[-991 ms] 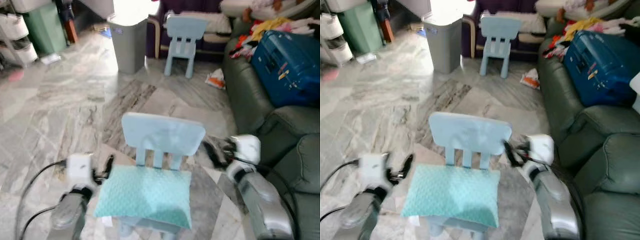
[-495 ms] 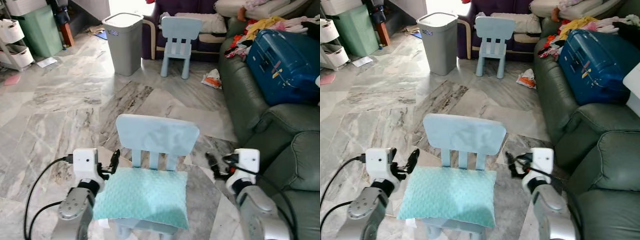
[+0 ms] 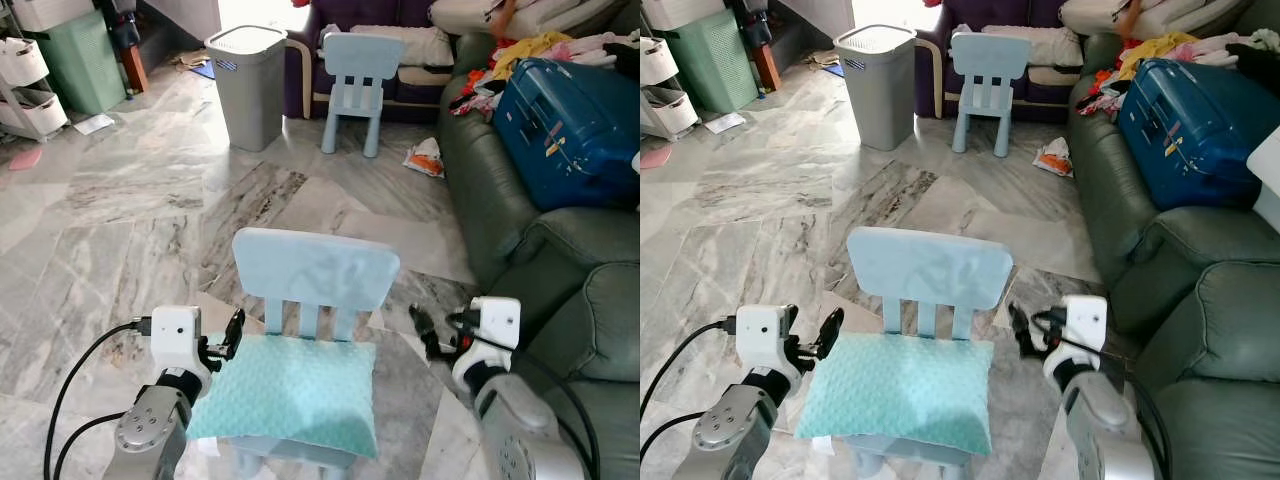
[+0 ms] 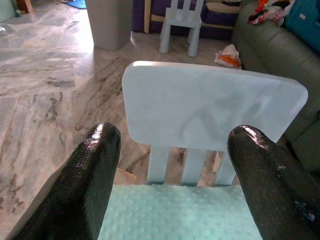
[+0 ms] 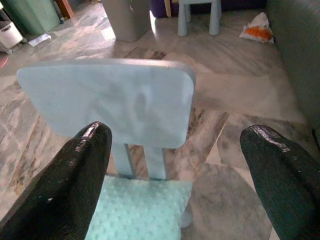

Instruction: Move the pillow to the sofa

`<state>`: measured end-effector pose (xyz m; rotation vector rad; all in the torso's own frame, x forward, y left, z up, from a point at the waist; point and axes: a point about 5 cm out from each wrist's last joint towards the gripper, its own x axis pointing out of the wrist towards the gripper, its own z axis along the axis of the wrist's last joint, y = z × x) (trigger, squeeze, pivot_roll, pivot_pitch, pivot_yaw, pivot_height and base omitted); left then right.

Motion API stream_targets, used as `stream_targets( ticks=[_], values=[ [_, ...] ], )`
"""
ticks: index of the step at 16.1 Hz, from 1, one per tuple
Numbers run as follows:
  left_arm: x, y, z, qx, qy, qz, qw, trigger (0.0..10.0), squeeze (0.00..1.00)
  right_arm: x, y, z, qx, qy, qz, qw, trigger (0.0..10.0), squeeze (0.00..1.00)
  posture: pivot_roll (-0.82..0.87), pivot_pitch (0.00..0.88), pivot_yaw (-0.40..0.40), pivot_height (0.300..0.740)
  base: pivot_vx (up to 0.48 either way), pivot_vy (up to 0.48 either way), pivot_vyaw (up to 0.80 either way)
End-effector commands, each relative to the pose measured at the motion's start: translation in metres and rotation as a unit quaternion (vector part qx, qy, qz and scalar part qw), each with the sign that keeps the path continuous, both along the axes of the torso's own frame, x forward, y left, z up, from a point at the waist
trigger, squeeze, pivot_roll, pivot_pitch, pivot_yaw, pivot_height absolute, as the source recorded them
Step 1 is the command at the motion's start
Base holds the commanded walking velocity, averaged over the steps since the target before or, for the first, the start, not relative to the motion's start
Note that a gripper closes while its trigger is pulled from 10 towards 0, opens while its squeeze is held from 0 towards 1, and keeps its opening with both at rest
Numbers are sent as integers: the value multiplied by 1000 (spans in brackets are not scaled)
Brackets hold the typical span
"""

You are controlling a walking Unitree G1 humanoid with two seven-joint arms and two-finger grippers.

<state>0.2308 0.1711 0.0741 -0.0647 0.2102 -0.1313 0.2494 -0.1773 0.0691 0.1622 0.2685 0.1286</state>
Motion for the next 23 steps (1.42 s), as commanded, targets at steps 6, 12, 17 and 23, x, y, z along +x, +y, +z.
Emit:
stream_targets(
  ticks=[6,12,17,23],
  values=[
    [-3,-7,1,1,5,-17,1000,10000,0,-1,9,9,10,-11,21,1000,10000,0,-96,66,-22,740,0,0,0],
    [-5,-5,1,4,9,-17,1000,10000,0,-3,12,9,13,-9,28,999,10000,0,-95,76,-19,694,0,0,0],
    [-5,-5,1,6,11,-18,1000,10000,0,-3,14,10,15,-6,33,999,10000,0,-96,82,-20,646,0,0,0],
    [-5,-6,1,7,14,-18,1000,10000,0,-2,15,9,15,-5,34,999,10000,0,-97,83,-20,586,0,0,0]
  ],
)
